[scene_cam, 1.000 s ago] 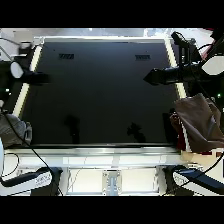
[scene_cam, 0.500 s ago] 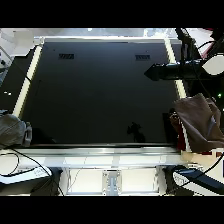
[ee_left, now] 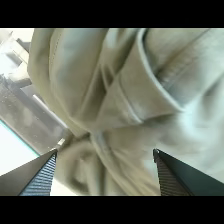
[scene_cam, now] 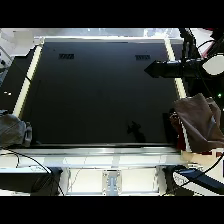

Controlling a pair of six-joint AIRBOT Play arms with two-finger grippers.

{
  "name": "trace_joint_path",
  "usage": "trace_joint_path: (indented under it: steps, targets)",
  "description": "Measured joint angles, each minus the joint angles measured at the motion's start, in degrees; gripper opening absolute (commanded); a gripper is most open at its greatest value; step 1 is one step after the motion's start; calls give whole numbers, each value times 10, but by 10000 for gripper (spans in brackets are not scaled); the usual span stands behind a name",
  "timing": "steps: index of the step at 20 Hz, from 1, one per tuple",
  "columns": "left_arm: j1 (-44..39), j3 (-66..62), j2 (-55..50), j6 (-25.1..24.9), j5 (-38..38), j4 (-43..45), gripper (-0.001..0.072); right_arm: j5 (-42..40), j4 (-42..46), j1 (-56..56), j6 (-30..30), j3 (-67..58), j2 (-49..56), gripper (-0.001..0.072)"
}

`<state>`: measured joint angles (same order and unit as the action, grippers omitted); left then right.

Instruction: Fold the shirts.

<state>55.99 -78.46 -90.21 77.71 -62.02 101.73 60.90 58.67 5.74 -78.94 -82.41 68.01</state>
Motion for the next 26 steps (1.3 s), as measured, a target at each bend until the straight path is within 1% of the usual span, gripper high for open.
trace_joint_path:
  steps: [3,4,5,6,7,10,11,12,15,18,20,22,24,26]
  targets:
    - [2,0,-13,-13,34,25,697,-5,0,0,-9,0,0,443]
    - [2,0,-15,-15,51,30,553,-6,-1,0,-10,0,0,443]
    - [2,0,-17,-17,67,33,288,-7,-2,0,-12,0,0,443]
    - [-1,0,-18,-17,82,35,108,-9,-2,0,-15,0,0,443]
    - [-5,0,-19,-19,98,37,64,-10,-3,0,-19,0,0,443]
    - [-19,0,-21,-21,133,37,64,-16,-3,0,-32,0,0,444]
    - [-24,0,-22,-22,142,36,54,-18,-4,0,-34,0,0,443]
    - [-29,0,-24,-21,148,33,9,-18,-4,0,-36,0,0,444]
    - [-43,0,-28,-21,148,21,7,-20,-4,0,-40,0,0,443]
    - [-72,0,-10,-21,139,-21,7,-20,-5,0,-43,0,0,443]
    - [-104,0,21,-21,138,-68,7,-21,-7,0,-44,0,0,443]
    - [-148,0,63,-21,138,-141,7,-22,-6,0,-44,0,0,443]
    - [-197,0,104,-26,131,-244,6,-26,5,0,-44,0,0,443]
    - [-262,0,137,-45,115,-363,7,-36,32,-1,-42,-4,0,443]
